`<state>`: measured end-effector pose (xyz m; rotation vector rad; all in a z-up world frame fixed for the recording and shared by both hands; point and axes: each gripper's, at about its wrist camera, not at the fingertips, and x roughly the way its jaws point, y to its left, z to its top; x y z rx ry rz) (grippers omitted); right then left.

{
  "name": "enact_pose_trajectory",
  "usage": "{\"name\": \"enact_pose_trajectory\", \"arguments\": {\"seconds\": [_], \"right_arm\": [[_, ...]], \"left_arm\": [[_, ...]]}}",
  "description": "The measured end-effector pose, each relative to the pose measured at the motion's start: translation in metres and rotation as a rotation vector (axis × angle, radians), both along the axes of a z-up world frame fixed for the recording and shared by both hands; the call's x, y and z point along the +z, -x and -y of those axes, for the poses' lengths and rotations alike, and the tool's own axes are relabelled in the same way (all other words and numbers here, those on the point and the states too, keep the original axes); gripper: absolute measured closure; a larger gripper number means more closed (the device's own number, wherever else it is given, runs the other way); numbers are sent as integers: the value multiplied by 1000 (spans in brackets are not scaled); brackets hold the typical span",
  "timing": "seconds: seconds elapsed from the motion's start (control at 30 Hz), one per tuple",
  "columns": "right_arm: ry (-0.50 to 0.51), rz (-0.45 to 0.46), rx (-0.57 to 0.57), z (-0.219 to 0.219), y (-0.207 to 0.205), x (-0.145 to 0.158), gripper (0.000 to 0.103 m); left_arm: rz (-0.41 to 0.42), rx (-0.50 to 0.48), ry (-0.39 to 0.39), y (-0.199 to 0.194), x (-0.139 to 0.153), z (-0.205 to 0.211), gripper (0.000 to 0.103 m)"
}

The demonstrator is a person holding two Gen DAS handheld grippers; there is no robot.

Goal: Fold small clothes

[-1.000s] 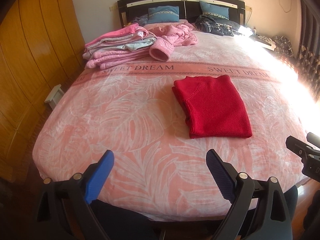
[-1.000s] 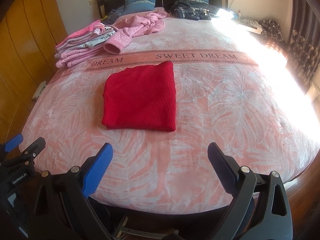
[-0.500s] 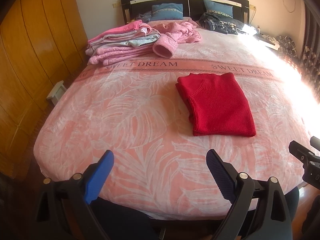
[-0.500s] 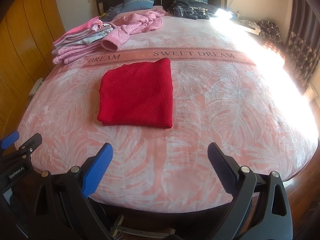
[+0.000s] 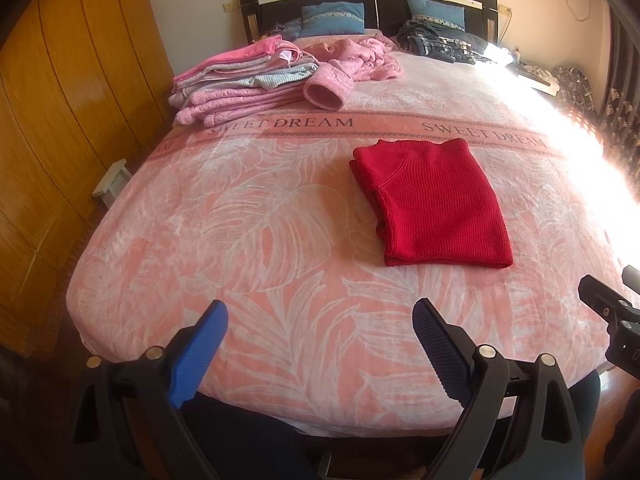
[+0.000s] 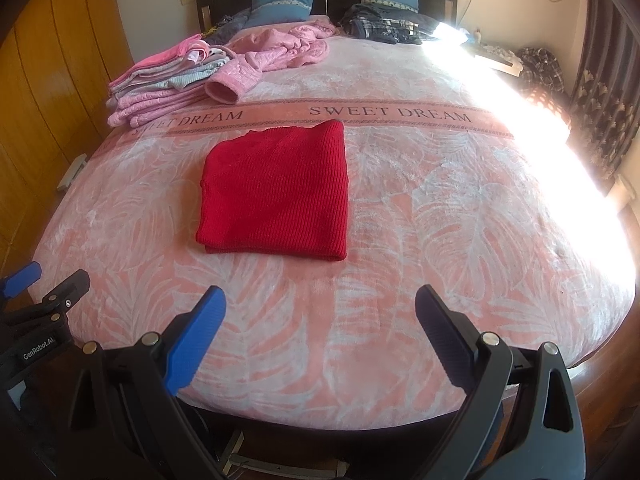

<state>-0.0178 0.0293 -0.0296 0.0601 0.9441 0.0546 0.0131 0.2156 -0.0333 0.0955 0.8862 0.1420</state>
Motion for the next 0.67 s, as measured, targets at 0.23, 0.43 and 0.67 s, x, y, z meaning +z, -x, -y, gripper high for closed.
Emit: {"name": "enact_pose_trajectory", "arguments": {"seconds": [0.23, 0.43, 0.67], "right_arm": [[-3, -10, 4, 0, -2, -2, 8], [-11, -26, 2, 2, -5, -4, 8], [9, -36, -20, 4, -5, -4, 8]], "left_arm": [[-5, 0, 0, 0, -2, 0, 9], [-9, 0, -2, -2, -4, -2, 9], [-4, -1, -3, -2, -3, 0, 9]]}}
